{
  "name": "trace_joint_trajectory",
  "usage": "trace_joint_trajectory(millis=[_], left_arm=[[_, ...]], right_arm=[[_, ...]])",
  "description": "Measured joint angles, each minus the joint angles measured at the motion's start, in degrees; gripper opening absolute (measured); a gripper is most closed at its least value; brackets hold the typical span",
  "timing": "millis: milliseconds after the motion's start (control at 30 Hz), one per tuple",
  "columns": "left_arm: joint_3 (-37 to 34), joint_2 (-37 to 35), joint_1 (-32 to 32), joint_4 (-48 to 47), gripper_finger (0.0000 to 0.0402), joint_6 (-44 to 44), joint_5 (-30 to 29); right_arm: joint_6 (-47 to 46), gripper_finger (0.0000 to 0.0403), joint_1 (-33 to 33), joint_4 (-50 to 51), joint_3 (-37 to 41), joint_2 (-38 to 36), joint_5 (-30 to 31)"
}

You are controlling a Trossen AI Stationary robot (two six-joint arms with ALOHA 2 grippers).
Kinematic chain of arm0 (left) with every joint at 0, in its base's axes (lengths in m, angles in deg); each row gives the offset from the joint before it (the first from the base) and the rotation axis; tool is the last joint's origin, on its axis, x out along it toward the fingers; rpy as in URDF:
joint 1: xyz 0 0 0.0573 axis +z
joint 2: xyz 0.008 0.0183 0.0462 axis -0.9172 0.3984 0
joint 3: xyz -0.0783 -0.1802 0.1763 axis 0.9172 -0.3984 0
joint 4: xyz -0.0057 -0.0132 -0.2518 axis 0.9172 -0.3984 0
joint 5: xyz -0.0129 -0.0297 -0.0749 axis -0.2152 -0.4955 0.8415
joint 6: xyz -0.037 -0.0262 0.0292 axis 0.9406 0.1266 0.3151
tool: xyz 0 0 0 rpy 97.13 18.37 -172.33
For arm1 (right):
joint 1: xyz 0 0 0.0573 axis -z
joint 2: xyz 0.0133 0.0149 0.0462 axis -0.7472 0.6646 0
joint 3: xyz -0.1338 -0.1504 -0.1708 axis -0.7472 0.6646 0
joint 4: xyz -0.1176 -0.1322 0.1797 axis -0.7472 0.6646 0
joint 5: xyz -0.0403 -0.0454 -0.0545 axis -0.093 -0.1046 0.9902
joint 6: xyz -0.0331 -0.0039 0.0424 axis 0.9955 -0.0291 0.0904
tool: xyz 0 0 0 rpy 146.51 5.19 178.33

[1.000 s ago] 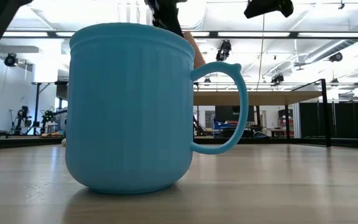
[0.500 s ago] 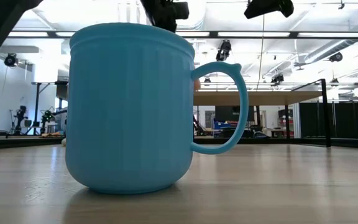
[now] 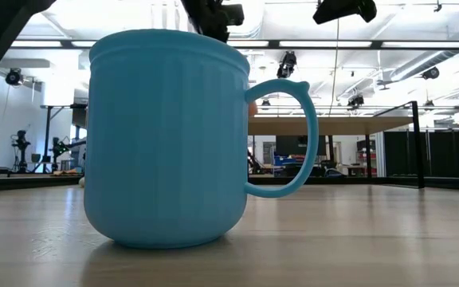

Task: Stack small to large cups/mugs on shelf
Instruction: Put the light brown cup on the shelf

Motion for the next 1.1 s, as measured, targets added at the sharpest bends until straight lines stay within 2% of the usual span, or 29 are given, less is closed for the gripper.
trace_joint_trajectory(millis=[233, 833, 1100], left_arm=[[-0.02, 0.0, 0.0, 5.09, 0.0059, 0.01, -0.1], [-0.96, 0.02, 0.0, 16.81, 0.0061, 0.48, -0.17], [-0.59, -0.02, -0.07, 17.05, 0.0061, 0.63, -0.17]], right_arm=[[0.0, 0.0054, -0.01, 0.02, 0.0, 0.0, -0.02], [0.04, 0.0054, -0.02, 0.18, 0.0, 0.0, -0.02], [0.04, 0.0054, -0.01, 0.16, 0.0, 0.0, -0.02]])
